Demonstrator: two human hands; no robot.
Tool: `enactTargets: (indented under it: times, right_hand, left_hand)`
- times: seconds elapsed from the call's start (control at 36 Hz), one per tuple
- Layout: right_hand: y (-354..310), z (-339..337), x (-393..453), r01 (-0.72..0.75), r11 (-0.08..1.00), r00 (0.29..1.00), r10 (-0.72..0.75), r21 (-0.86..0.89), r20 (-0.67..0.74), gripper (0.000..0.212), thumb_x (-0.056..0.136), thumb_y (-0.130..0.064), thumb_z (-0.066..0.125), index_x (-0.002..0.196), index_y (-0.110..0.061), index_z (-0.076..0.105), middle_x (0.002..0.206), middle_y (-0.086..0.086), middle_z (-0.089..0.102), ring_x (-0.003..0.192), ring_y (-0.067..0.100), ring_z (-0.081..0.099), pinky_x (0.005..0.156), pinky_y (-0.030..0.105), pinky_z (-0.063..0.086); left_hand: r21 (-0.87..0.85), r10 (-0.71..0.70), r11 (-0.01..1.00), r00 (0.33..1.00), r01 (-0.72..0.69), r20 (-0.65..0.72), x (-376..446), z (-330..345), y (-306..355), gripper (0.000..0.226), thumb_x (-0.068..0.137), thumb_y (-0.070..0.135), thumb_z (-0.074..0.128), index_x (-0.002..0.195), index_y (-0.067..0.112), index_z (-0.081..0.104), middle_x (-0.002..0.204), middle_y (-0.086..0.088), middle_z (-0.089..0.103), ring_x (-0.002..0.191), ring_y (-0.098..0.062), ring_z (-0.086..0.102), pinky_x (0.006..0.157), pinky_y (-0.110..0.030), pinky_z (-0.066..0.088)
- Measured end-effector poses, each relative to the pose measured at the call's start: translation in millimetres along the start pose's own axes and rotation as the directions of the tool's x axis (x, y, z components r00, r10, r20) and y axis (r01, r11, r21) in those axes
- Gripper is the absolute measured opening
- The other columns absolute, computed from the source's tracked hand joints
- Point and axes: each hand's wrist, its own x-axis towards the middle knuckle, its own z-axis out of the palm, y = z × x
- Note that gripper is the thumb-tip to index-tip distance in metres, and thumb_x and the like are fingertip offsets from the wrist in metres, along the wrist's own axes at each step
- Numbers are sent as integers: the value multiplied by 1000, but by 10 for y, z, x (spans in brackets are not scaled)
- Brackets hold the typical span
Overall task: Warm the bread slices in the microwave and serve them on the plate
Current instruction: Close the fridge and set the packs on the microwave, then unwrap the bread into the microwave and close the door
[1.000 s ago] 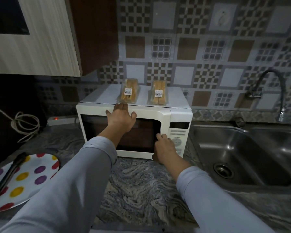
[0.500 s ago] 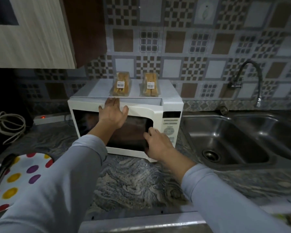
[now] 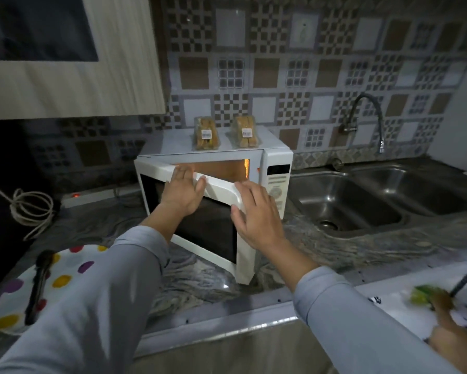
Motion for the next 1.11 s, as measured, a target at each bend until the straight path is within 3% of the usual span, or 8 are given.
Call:
enactTargets:
  times: [0.17, 0.44, 0.61, 0.75, 0.86, 0.94, 1.11]
  right_hand:
    - [-525, 5, -264, 143, 986, 987, -135, 85, -89, 40, 85, -24, 50, 114, 1, 60, 114, 16, 59, 107, 26, 52, 93, 36, 45]
    - [-1107, 9, -381, 309, 926, 942, -330, 216, 67, 46, 87, -30, 46, 117, 4, 56, 119, 20, 57, 111, 33, 54, 97, 41, 45]
    - [-1479, 59, -402, 394, 873, 903, -425, 287, 56, 44, 89, -23, 45, 121, 5, 58, 123, 20, 59, 116, 30, 55, 104, 36, 41]
    - [-1687, 113, -378, 422, 835, 875, -477, 353, 83, 43, 89, -20, 46, 123, 3, 58, 127, 18, 59, 121, 27, 53, 109, 29, 34]
    - [-1770, 141, -333, 415, 835, 876, -474, 361, 90, 44, 90, -23, 42, 122, 3, 59, 124, 18, 61, 116, 28, 56, 107, 28, 35]
    - [-1722, 141, -268, 374, 846, 902, -427, 381, 65, 45, 91, -24, 40, 122, 2, 59, 123, 18, 61, 114, 30, 57, 104, 35, 41]
    - [-1343, 74, -56, 169, 921, 982, -189, 350, 24, 50, 92, -31, 34, 127, -2, 57, 125, 15, 57, 114, 27, 55, 97, 31, 43]
  left_hand:
    - [-71, 20, 997, 998, -16, 54, -328, -221, -278, 56, 102, 35, 26, 151, 8, 17, 160, -8, 12, 149, -22, 3, 121, -38, 10]
    - [-182, -30, 982, 990, 56, 141, -622, -645, -714, 51, 102, 31, 34, 150, 15, 26, 159, -1, 18, 147, -19, 17, 118, -25, 9]
    - [-199, -89, 970, 967, 139, 240, -739, -873, -923, 49, 103, 28, 34, 150, 17, 26, 159, 0, 16, 147, -17, 15, 120, -29, 8]
    - [-168, -162, 962, 945, 216, 284, -836, -1051, -1026, 48, 102, 35, 32, 148, 20, 30, 156, -6, 26, 143, -23, 26, 120, -36, 16]
    - [-4, -182, 981, 934, 193, 306, -827, -1144, -952, 46, 103, 24, 30, 147, 11, 30, 155, -12, 27, 142, -28, 27, 119, -37, 20]
    - [105, -186, 981, 944, 163, 272, -764, -1208, -818, 44, 102, 24, 30, 141, 7, 41, 149, -14, 38, 135, -29, 37, 112, -35, 28]
    - [91, -146, 988, 959, 127, 244, -529, -1161, -495, 52, 99, 38, 37, 144, 11, 37, 151, -13, 35, 137, -30, 35, 110, -34, 29]
